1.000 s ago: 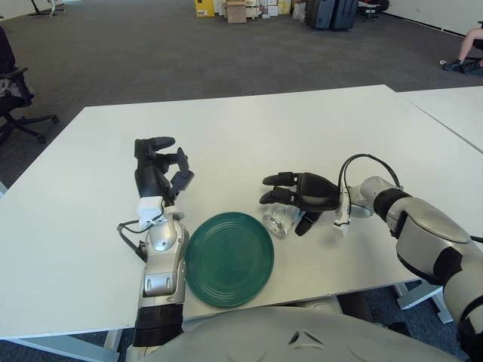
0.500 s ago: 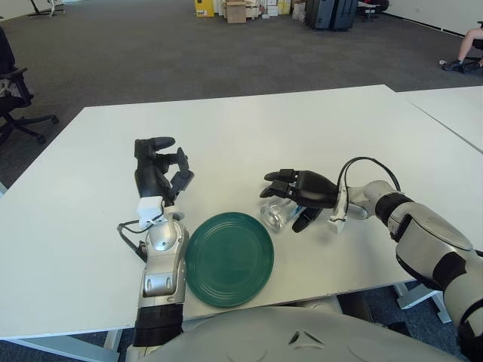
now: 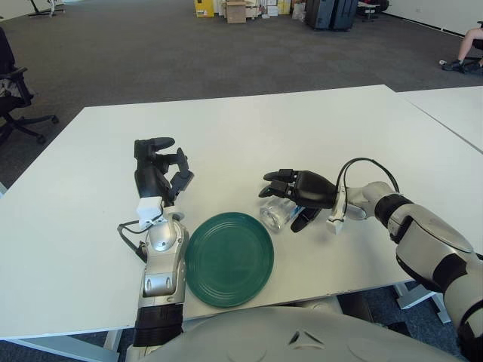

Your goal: Put the bottle into the plate.

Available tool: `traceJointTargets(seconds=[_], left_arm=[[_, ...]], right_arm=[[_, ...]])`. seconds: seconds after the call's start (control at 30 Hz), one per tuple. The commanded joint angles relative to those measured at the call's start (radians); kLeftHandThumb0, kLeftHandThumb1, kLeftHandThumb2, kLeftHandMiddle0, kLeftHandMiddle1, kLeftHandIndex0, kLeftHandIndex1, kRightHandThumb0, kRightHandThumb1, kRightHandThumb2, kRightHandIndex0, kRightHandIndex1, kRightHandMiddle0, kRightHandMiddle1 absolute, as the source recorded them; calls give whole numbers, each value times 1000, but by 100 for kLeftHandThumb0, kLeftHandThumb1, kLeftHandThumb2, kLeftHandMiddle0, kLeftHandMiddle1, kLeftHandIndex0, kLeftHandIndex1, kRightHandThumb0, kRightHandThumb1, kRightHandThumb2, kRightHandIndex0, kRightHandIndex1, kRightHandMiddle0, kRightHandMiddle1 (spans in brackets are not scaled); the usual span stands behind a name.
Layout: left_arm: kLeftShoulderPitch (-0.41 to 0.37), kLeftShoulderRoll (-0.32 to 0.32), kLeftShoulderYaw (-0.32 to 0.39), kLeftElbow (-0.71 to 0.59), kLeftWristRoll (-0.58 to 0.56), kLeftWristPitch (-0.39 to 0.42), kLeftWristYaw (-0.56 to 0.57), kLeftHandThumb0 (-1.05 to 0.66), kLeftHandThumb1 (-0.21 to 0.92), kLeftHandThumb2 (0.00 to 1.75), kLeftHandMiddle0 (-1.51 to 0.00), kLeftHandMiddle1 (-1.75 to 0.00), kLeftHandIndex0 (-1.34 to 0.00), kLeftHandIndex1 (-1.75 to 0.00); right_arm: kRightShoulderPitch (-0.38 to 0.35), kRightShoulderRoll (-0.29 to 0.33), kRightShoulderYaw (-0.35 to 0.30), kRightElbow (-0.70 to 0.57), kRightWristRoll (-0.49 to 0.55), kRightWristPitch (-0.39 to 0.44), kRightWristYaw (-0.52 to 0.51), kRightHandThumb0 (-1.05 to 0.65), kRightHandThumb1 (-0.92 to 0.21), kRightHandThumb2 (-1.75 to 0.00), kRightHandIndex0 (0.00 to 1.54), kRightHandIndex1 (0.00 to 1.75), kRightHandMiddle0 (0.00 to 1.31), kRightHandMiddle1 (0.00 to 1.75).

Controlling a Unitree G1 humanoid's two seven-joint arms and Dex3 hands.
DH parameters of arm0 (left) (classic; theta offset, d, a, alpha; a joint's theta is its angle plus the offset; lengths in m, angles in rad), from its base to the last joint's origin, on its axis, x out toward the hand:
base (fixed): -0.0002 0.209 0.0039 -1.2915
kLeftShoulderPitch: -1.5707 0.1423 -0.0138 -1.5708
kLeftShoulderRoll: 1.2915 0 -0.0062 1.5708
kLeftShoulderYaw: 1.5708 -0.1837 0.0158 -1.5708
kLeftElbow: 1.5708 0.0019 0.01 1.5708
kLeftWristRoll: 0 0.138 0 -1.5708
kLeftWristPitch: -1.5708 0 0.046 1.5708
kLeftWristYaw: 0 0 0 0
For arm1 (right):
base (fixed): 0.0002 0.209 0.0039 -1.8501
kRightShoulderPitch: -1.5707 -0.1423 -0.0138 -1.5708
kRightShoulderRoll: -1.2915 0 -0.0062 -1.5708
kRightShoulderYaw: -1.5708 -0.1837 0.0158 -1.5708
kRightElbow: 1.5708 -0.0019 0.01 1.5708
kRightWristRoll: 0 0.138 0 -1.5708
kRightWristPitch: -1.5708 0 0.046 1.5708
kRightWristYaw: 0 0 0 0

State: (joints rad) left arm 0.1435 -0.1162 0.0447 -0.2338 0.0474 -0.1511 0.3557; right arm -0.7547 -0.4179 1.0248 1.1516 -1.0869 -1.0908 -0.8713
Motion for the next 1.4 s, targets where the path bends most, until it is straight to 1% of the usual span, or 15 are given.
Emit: traceJointTargets(seconds=[0.0, 0.4, 0.5, 0.57, 0.6, 0.63, 0.67, 0.7, 0.73, 0.77, 0.83, 0.93, 1.03, 1.17, 1.37], left_arm=[[-20, -26, 7, -5, -2, 9, 3, -39, 73, 79, -45, -161, -31, -175], [-23, -31, 3, -6, 2, 6, 9, -39, 73, 79, -46, -161, -32, -175], [-24, -32, 2, -7, 4, 5, 10, -39, 73, 79, -46, -161, -32, -175], [-24, -33, 1, -9, 4, 8, 11, -39, 72, 79, -46, -161, -32, -175], [-24, -34, 1, -10, 3, 10, 12, -39, 72, 79, -46, -161, -32, -175], [-23, -34, 1, -11, 3, 12, 12, -39, 72, 79, -46, -161, -32, -175], [-24, -34, 1, -12, 4, 13, 13, -39, 72, 80, -45, -161, -32, -175], [-24, -34, 0, -13, 5, 14, 14, -39, 72, 80, -45, -161, -32, -175], [-24, -35, -1, -13, 7, 14, 15, -39, 72, 80, -45, -160, -32, -175], [-24, -35, -1, -14, 8, 15, 15, -39, 72, 80, -45, -160, -32, -175], [-23, -35, -2, -16, 8, 16, 16, -39, 72, 80, -44, -160, -32, -175], [-20, -37, -4, -22, 8, 21, 20, -39, 72, 80, -43, -160, -32, -175], [-18, -39, -6, -29, 7, 26, 23, -39, 72, 79, -43, -160, -32, -175], [-16, -41, -8, -35, 8, 30, 29, -39, 73, 79, -43, -161, -31, -175], [-14, -41, -10, -41, 11, 30, 32, -39, 72, 79, -44, -161, -32, -175]], right_arm=[[29, -1, 8, -1, -26, 3, 14, -67, -66, -56, 44, 2, 0, 89], [44, -7, 22, -30, -57, 8, -46, -62, -66, -55, 49, 4, 0, 91], [47, -9, 29, -40, -73, 11, -68, -58, -63, -59, 53, 6, 1, 95], [49, -9, 36, -47, -87, 17, -89, -54, -60, -64, 58, 11, 4, 97], [48, -9, 40, -50, -98, 25, -109, -51, -58, -68, 58, 25, 7, 99], [47, -9, 44, -53, -106, 32, -124, -33, -56, -75, 60, 62, 20, 123], [51, -9, 50, -57, -118, 51, -150, -21, -55, -80, 61, 87, 28, 139], [54, -8, 54, -60, -128, 65, -169, -17, -50, -89, 64, 99, 31, 146], [59, -7, 61, -63, -145, 92, -203, -11, -42, -102, 67, 116, 36, 156], [62, -6, 68, -64, -157, 111, -229, -9, -38, -110, 68, 125, 39, 160], [65, -5, 81, -64, -181, 149, -280, -4, -25, -132, 73, 148, 46, 169], [65, -3, 98, -62, -208, 194, -339, -1, -18, -144, 75, 162, 50, 173], [65, 0, 111, -58, -225, 224, -379, -1, -15, -149, 76, 167, 51, 174], [66, 1, 125, -51, -238, 261, -397, 0, -14, -151, 76, 170, 51, 174], [64, -8, 141, -52, -240, 283, -405, 0, -15, -152, 75, 172, 50, 175]])
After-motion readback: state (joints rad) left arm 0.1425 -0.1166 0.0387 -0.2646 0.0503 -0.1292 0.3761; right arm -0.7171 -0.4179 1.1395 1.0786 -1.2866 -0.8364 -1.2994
